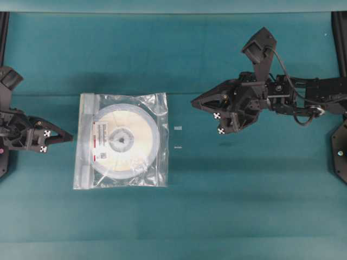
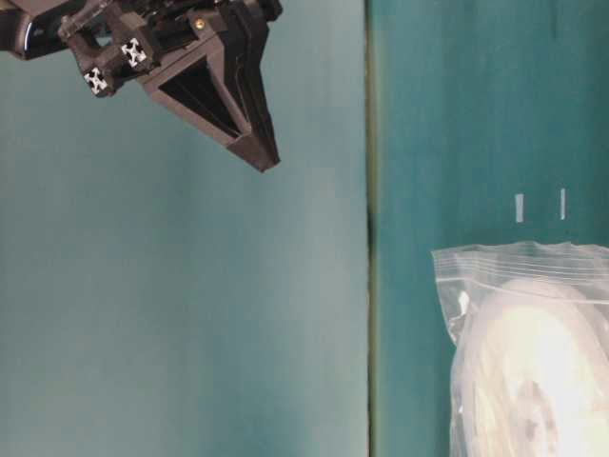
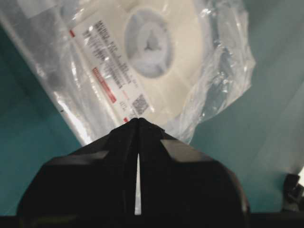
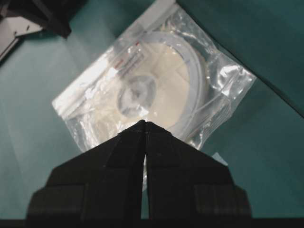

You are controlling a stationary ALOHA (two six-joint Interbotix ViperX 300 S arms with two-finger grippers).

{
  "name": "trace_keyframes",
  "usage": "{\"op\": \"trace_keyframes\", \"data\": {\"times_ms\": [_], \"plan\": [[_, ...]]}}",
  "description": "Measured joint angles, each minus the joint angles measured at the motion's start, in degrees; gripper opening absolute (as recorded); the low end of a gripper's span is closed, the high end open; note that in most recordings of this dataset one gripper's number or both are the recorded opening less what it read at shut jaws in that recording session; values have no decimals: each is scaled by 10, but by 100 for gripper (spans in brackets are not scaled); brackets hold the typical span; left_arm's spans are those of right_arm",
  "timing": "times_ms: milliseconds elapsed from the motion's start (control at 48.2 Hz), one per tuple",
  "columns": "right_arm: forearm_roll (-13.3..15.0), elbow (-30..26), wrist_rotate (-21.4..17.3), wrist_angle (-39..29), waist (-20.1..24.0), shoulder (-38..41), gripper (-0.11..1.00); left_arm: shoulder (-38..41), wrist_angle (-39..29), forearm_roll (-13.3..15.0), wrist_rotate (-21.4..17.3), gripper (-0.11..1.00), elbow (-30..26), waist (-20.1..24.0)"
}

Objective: Take out the reel from the clear zip bag.
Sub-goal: 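Move both grippers inward toward the clear bag on the table, then pinch the left edge of the clear bag with the left gripper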

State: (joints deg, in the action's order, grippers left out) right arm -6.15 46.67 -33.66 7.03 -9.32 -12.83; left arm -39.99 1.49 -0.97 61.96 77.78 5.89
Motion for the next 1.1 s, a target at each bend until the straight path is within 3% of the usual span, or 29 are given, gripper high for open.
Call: {"op": "trace_keyframes", "data": {"times_ms": [270, 353, 519, 767, 1099], "plan": [[0, 2, 0, -23, 0, 0, 0, 49, 4, 0, 0, 86, 7, 14], [0, 4, 0, -30, 0, 0, 0, 80, 6, 0, -1, 98, 5, 14], [0, 4, 0, -33, 3, 0, 0, 140, 29, 0, 0, 93, -4, 15], [0, 4, 0, -35, 6, 0, 0, 219, 127, 0, 0, 93, -14, 20], [0, 4, -1, -62, 7, 0, 0, 286, 185, 0, 3, 92, -39, 21]]}}
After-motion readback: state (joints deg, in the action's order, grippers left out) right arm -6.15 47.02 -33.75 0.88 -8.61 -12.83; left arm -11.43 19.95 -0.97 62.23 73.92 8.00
